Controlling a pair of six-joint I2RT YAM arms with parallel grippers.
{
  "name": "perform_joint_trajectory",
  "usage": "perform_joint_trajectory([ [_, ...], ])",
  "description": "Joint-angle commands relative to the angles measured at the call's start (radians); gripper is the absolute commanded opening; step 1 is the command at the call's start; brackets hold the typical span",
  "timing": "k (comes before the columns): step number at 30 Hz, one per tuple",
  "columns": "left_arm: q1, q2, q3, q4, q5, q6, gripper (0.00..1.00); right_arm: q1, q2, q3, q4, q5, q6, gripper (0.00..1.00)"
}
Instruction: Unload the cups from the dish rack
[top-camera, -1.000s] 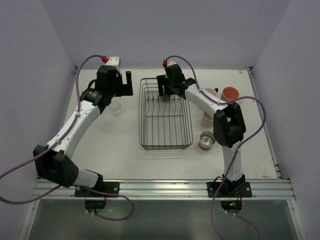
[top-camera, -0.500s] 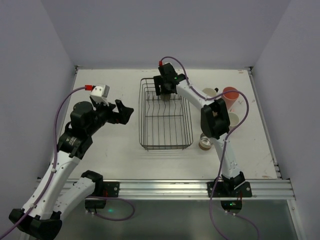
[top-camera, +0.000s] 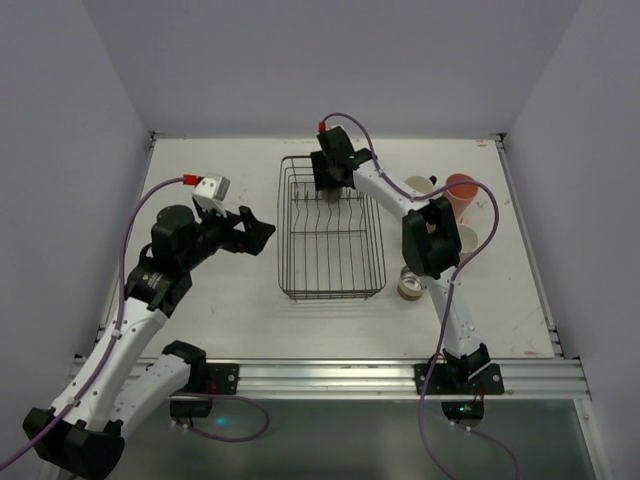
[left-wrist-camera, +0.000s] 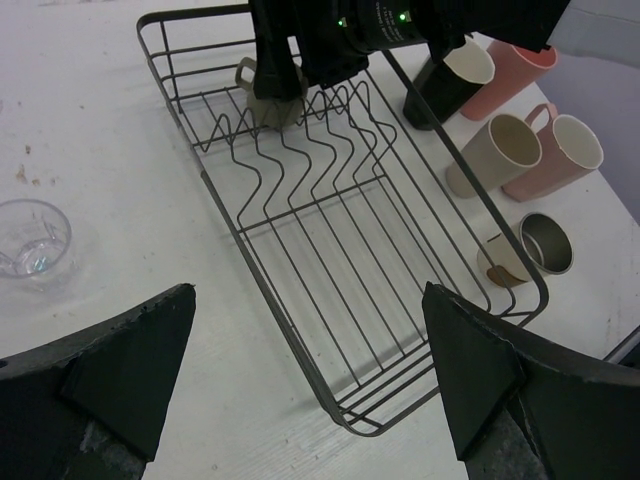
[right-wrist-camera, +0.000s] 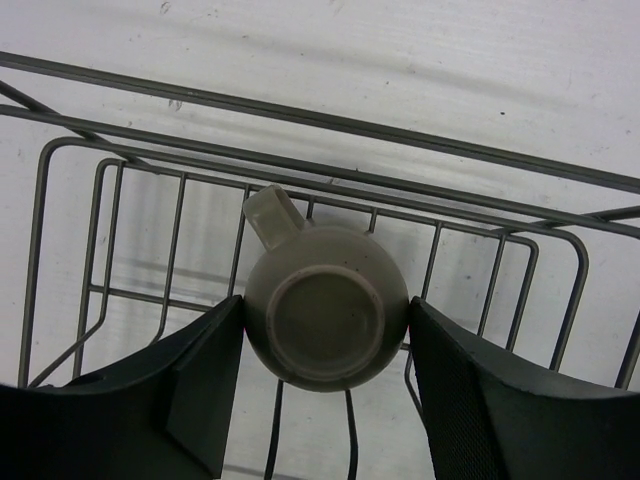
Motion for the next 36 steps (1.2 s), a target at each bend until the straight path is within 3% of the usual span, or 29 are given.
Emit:
perform_joint_trajectory([
  [1,-0.004,0.002,-0.009,0.062,0.047,-0.020,1.00,-0.005,-0.146,-0.086,0.104,-0.010,0.010,0.38],
  [7,-0.004,0.026,-0.018,0.127,0.113,-0.080,1.00,-0.005,-0.332,-0.251,0.300,-0.050,0.045,0.36],
  [17,-0.004,0.127,-0.101,0.455,0.239,-0.316,0.91,-0.004,-0.624,-0.552,0.501,-0.255,0.162,0.36],
  [26,-0.004,0.244,-0.157,0.779,0.362,-0.514,0.81,-0.001,-0.904,-0.994,0.921,-0.615,0.519,0.33],
  [36,-0.007,0.304,-0.180,0.870,0.368,-0.566,0.68,0.013,-0.920,-1.189,1.277,-0.803,0.738,0.33],
])
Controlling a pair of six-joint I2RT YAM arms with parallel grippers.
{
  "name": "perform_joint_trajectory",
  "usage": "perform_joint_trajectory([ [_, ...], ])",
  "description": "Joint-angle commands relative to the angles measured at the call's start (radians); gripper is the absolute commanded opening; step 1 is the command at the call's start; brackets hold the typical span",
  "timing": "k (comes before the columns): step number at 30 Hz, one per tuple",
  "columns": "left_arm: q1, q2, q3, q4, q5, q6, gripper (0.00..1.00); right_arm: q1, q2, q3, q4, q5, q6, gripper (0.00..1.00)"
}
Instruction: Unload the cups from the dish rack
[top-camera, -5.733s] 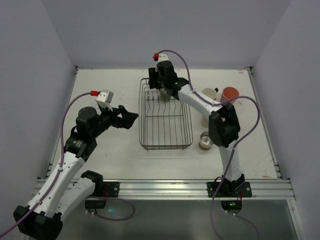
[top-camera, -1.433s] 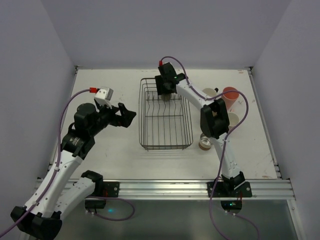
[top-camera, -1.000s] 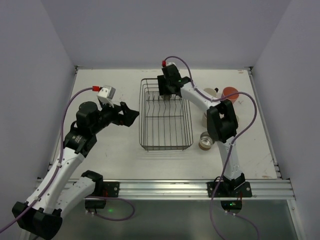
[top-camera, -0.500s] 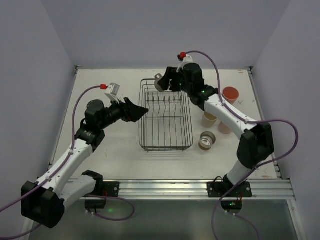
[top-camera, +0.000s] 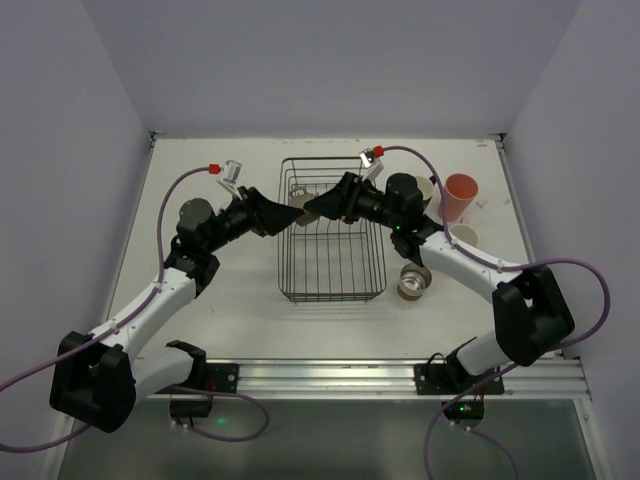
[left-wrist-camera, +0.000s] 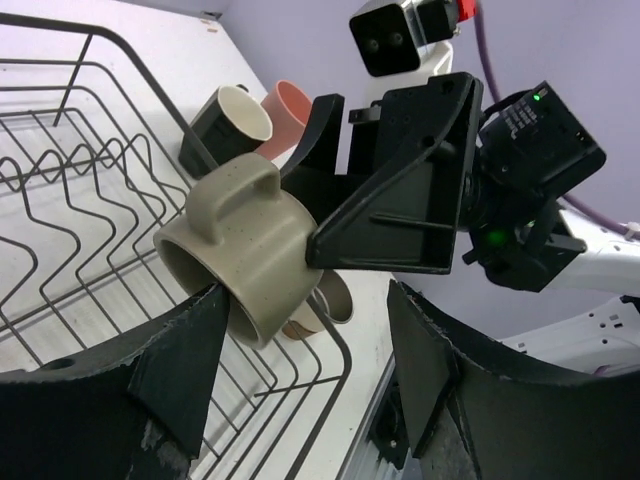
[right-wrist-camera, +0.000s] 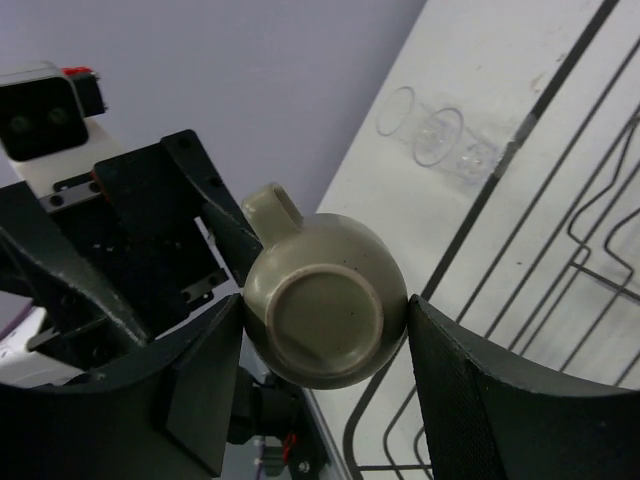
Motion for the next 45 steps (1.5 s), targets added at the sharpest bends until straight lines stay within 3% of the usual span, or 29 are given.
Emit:
perform_joint_trajectory([
  [1,-0.007,0.003,-0.019,0.096,0.021,-0.032,0.67,0.007,-0.030,-0.026,0.268,-0.095,0.128,0.33],
  [5,-0.012,0.011,-0.021,0.110,0.033,-0.040,0.63,0.011,0.004,-0.029,0.331,-0.122,0.188,0.33],
  [11,-0.027,0.028,-0.017,0.159,0.056,-0.063,0.44,0.039,0.065,-0.009,0.397,-0.133,0.236,0.33],
  [14,-0.027,0.017,-0.014,0.167,0.053,-0.055,0.22,0.046,0.081,-0.005,0.400,-0.132,0.246,0.33],
  [15,-0.027,0.011,-0.014,0.164,0.049,-0.049,0.03,0.048,0.082,-0.006,0.406,-0.130,0.251,0.35],
  [16,-0.027,-0.005,-0.011,0.141,0.036,-0.042,0.00,0.048,0.084,-0.014,0.412,-0.130,0.256,0.38],
  [18,-0.027,-0.020,-0.002,0.098,0.016,-0.005,0.00,0.046,0.076,-0.026,0.417,-0.118,0.256,0.53],
  [19,-0.027,-0.040,0.006,0.014,-0.017,0.039,0.00,0.048,0.072,-0.029,0.417,-0.113,0.253,0.69],
  [21,-0.027,-0.057,0.036,-0.130,-0.077,0.113,0.00,0.040,0.050,-0.035,0.415,-0.113,0.243,0.80],
  [22,-0.027,-0.072,0.071,-0.293,-0.164,0.195,0.00,0.036,0.040,-0.046,0.415,-0.110,0.242,0.88],
  [24,-0.026,-0.081,0.099,-0.443,-0.261,0.265,0.00,0.019,0.003,-0.061,0.405,-0.106,0.231,0.95],
  [25,-0.026,-0.086,0.119,-0.596,-0.358,0.326,0.00,0.014,-0.011,-0.075,0.386,-0.093,0.205,0.99],
  [29,-0.024,-0.084,0.128,-0.834,-0.585,0.391,0.00,0.010,-0.095,-0.049,0.077,-0.012,0.031,0.99],
  [31,-0.023,-0.072,0.124,-0.900,-0.667,0.396,0.00,0.013,-0.150,-0.054,0.011,0.015,-0.040,0.99],
  [38,0.038,0.053,0.127,-0.893,-0.781,0.366,0.00,0.011,-0.312,-0.063,-0.304,0.104,-0.239,0.99],
  [42,0.062,0.176,0.165,-0.907,-0.881,0.351,0.00,0.011,-0.402,-0.110,-0.384,0.173,-0.301,0.99],
  [45,0.078,0.242,0.173,-0.898,-0.896,0.348,0.10,0.011,-0.456,-0.140,-0.404,0.195,-0.321,0.99],
])
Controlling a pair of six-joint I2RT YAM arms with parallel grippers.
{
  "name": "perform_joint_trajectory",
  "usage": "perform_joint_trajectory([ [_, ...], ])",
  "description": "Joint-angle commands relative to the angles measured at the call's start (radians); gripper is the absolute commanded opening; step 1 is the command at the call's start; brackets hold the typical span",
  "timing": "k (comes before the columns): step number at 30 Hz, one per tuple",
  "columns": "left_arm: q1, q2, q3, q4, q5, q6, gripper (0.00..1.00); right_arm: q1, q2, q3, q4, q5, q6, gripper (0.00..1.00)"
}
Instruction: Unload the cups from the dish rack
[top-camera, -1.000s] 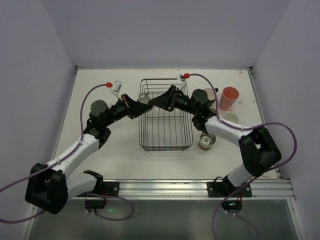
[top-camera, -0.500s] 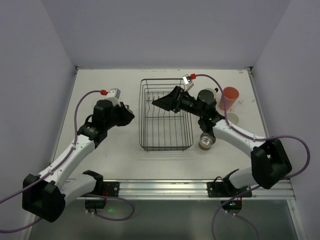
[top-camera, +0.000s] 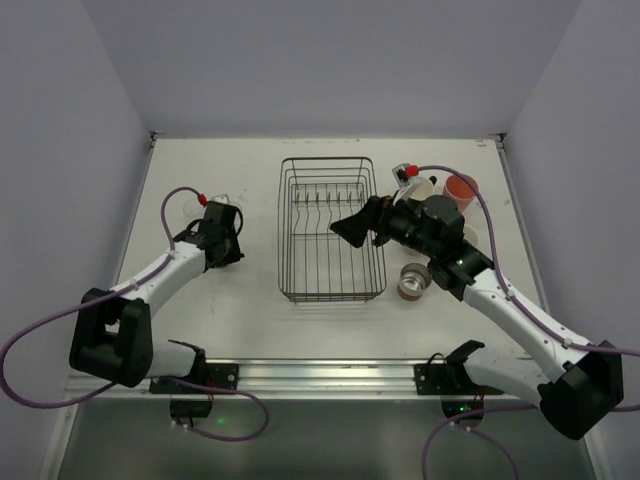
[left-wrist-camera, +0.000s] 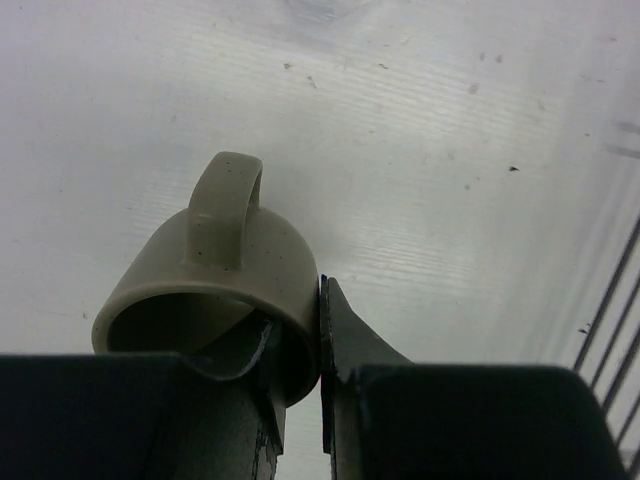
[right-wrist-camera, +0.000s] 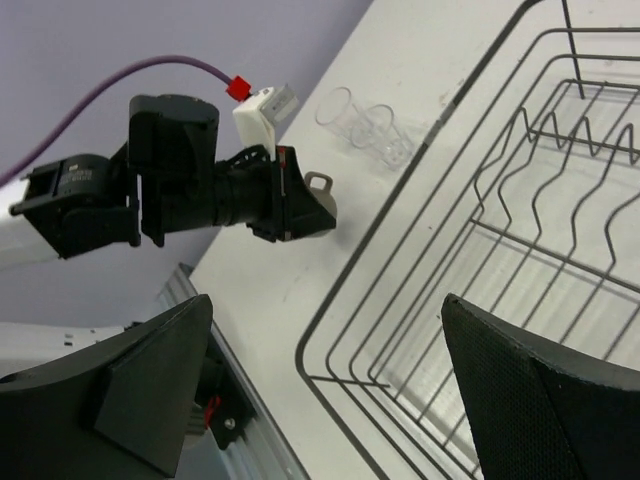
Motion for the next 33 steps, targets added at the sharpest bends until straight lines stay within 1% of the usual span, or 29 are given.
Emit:
perform_joint_trajectory([
  [1,0.029,0.055,0.061,0.020,-0.094,-0.004,0.14,0.000,-0.058,-0.030,-0.087,0.070,-0.083,0.99],
  [4,0.056,0.124,0.072,0.025,-0.056,-0.008,0.17,0.000,-0.085,-0.047,-0.093,0.078,-0.097,0.99],
  [6,0.066,0.150,0.075,0.025,-0.056,-0.012,0.19,0.000,-0.100,-0.056,-0.102,0.090,-0.108,0.99],
  [7,0.070,0.155,0.082,0.022,-0.062,-0.012,0.28,0.000,-0.104,-0.058,-0.107,0.107,-0.117,0.99],
  [10,0.070,0.163,0.087,0.022,-0.068,-0.008,0.43,0.000,-0.120,-0.066,-0.116,0.122,-0.126,0.99],
  [14,0.072,0.163,0.095,0.021,-0.065,-0.004,0.52,0.000,-0.134,-0.067,-0.117,0.122,-0.130,0.99],
  [16,0.072,0.134,0.101,0.017,-0.057,-0.001,0.57,0.000,-0.152,-0.069,-0.117,0.125,-0.130,0.99],
  [18,0.072,0.071,0.116,0.014,-0.036,0.006,0.61,0.002,-0.169,-0.066,-0.122,0.134,-0.129,0.99],
  [20,0.070,0.010,0.133,0.014,-0.013,0.012,0.71,0.000,-0.195,-0.053,-0.157,0.139,-0.130,0.99],
  [21,0.070,-0.057,0.154,0.014,0.008,0.017,0.77,0.000,-0.203,-0.047,-0.163,0.145,-0.130,0.99],
  [22,0.070,-0.094,0.168,0.014,0.024,0.019,0.87,0.000,-0.210,-0.043,-0.178,0.150,-0.130,0.99],
  [23,0.070,-0.162,0.182,0.017,0.039,0.022,0.91,0.000,-0.232,-0.030,-0.188,0.156,-0.130,0.99],
  [24,0.070,-0.194,0.208,0.020,0.067,0.029,1.00,0.002,-0.241,-0.023,-0.200,0.176,-0.131,0.99],
  [29,0.070,-0.415,0.270,0.069,0.180,0.063,1.00,0.000,-0.316,0.039,-0.281,0.283,-0.151,0.99],
  [32,0.070,-0.490,0.338,0.071,0.229,0.084,1.00,0.000,-0.379,0.088,-0.318,0.328,-0.185,0.99],
  [33,0.070,-0.503,0.358,0.070,0.242,0.103,1.00,0.000,-0.422,0.100,-0.324,0.341,-0.201,0.99],
])
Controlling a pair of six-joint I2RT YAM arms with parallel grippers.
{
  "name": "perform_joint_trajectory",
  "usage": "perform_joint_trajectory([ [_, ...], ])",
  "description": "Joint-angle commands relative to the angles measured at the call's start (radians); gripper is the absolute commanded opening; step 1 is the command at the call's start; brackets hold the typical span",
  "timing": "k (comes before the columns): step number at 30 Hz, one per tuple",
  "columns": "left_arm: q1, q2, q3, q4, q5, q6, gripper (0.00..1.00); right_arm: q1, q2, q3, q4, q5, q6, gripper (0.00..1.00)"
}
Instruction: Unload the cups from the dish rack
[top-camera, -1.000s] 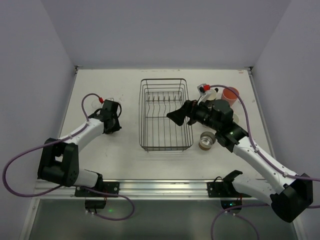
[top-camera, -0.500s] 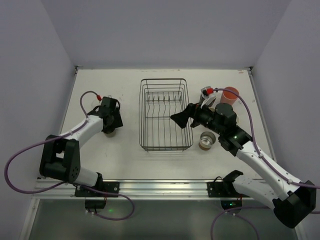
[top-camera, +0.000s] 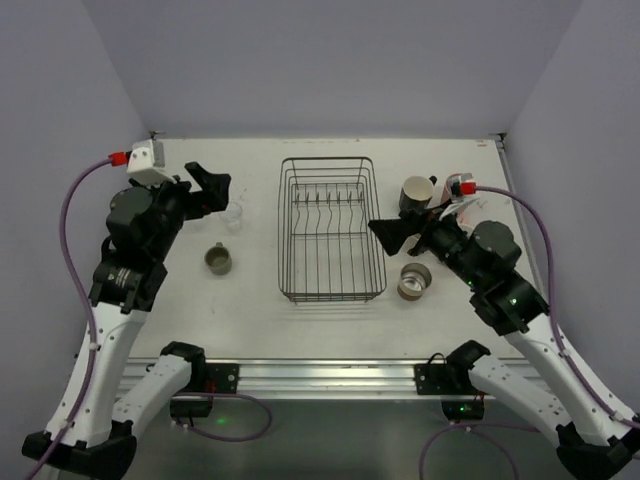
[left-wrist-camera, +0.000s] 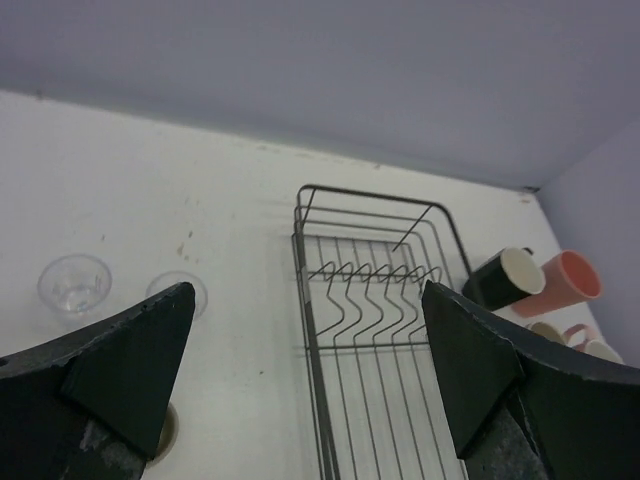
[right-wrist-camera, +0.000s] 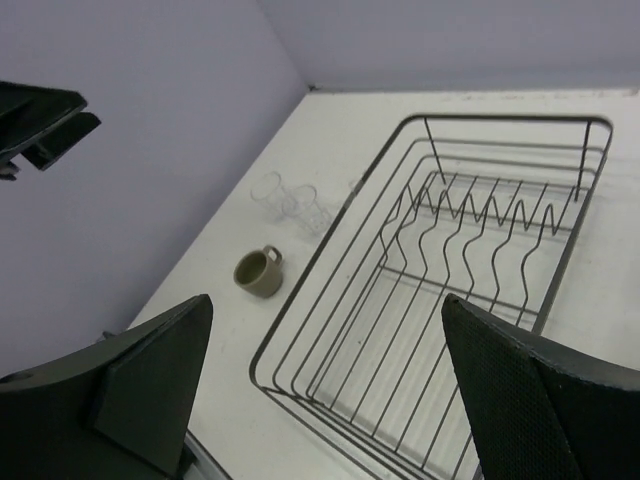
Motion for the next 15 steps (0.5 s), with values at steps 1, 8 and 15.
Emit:
perform_joint_trajectory([
  [1,0.005,-0.062,0.099,0.023,0.105,0.066,1.00,-0.002,-0.102,0.105,-0.045,0.111,-0.061,0.99],
  [8,0.005,-0.223,0.127,0.088,0.064,0.091,1.00,-0.001,-0.330,0.139,-0.090,0.350,-0.121,0.99],
  [15,0.005,-0.332,-0.027,0.197,0.019,0.066,1.00,-0.001,-0.379,0.121,-0.090,0.463,-0.113,0.99],
])
